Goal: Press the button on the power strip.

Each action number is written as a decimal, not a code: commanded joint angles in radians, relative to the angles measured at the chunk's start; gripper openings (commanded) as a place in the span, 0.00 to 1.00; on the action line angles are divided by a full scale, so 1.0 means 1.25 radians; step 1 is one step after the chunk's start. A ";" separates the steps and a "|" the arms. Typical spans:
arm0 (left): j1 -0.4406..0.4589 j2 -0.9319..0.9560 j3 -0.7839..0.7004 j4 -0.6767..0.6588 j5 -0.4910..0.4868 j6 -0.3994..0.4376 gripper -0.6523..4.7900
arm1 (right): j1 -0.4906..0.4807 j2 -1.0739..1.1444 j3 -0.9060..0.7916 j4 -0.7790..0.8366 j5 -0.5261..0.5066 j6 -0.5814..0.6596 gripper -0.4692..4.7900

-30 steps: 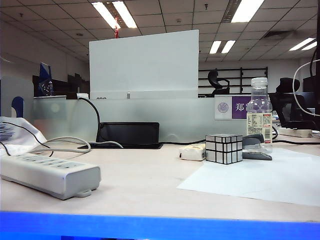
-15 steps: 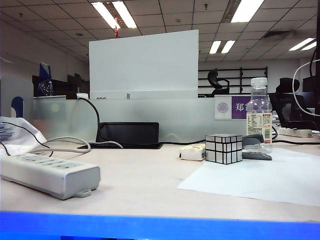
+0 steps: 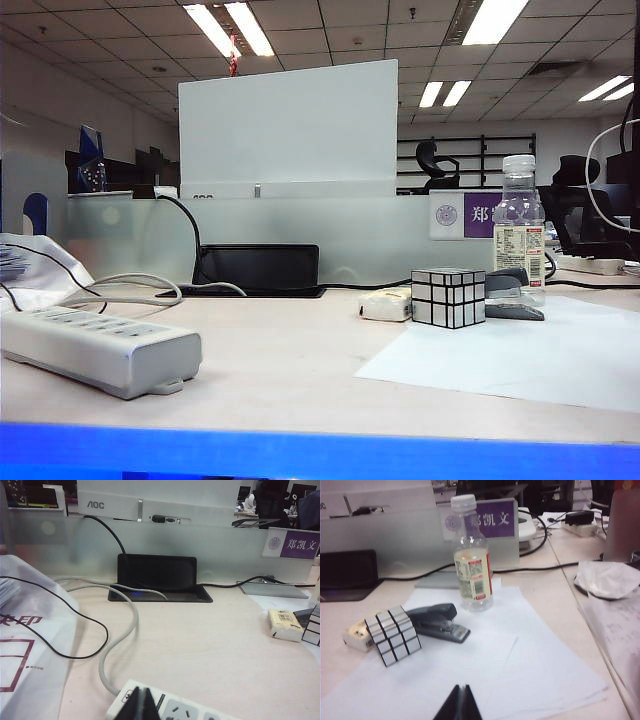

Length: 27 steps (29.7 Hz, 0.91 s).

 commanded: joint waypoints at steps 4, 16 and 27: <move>0.000 -0.001 0.001 0.006 0.004 0.002 0.11 | 0.001 -0.001 -0.001 0.049 0.002 -0.004 0.09; 0.000 -0.001 0.001 0.005 0.004 0.003 0.11 | 0.001 -0.001 -0.032 0.096 0.001 -0.036 0.09; 0.000 -0.001 0.001 0.005 0.004 0.003 0.11 | 0.001 -0.001 -0.043 0.097 0.001 -0.036 0.09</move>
